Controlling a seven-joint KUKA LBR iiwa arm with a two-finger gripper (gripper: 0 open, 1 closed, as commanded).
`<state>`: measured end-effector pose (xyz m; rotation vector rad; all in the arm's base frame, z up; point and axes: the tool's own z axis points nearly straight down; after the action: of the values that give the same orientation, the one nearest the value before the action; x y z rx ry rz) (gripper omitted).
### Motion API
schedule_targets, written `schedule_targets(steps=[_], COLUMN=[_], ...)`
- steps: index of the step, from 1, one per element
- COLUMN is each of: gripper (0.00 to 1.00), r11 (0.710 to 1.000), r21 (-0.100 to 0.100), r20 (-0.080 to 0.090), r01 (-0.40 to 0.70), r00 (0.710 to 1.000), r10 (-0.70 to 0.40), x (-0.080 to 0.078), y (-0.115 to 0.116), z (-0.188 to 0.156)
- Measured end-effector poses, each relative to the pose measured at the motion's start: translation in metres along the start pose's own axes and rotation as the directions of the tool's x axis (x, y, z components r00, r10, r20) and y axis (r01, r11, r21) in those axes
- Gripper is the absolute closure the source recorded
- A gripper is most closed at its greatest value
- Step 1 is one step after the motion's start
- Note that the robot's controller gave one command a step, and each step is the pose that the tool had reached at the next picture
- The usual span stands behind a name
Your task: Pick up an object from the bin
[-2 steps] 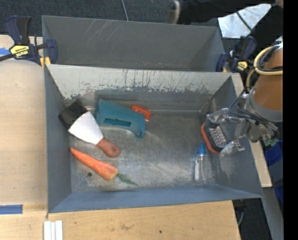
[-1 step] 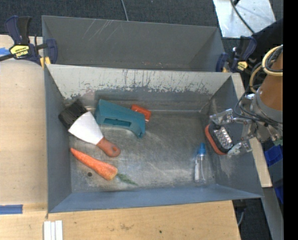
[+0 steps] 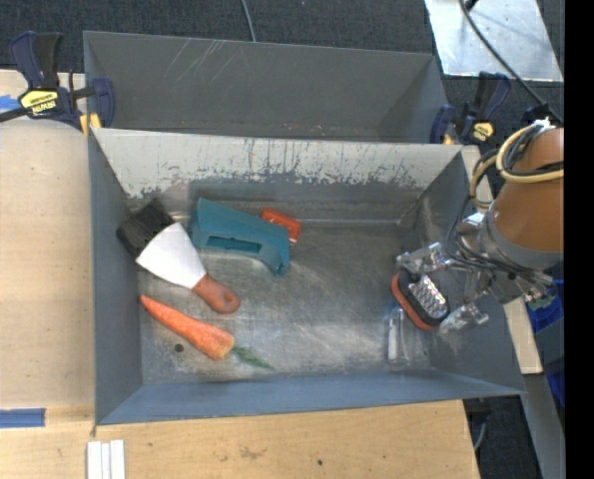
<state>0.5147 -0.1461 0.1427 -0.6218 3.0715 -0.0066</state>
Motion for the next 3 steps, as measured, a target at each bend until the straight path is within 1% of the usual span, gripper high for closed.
schedule_targets(steps=[1, 2, 3], gripper=[1.00, 1.00, 1.00], r11=[0.985, 0.985, 0.997], r21=[0.009, 0.009, -0.005], r20=[0.013, 0.013, -0.005], r01=[0.171, 0.172, 0.078], r00=[0.985, 0.985, 0.997], r10=[-0.171, -0.172, -0.078], x=[-0.025, -0.025, -0.084], y=[0.007, 0.007, 0.030], z=[0.062, 0.062, 0.023])
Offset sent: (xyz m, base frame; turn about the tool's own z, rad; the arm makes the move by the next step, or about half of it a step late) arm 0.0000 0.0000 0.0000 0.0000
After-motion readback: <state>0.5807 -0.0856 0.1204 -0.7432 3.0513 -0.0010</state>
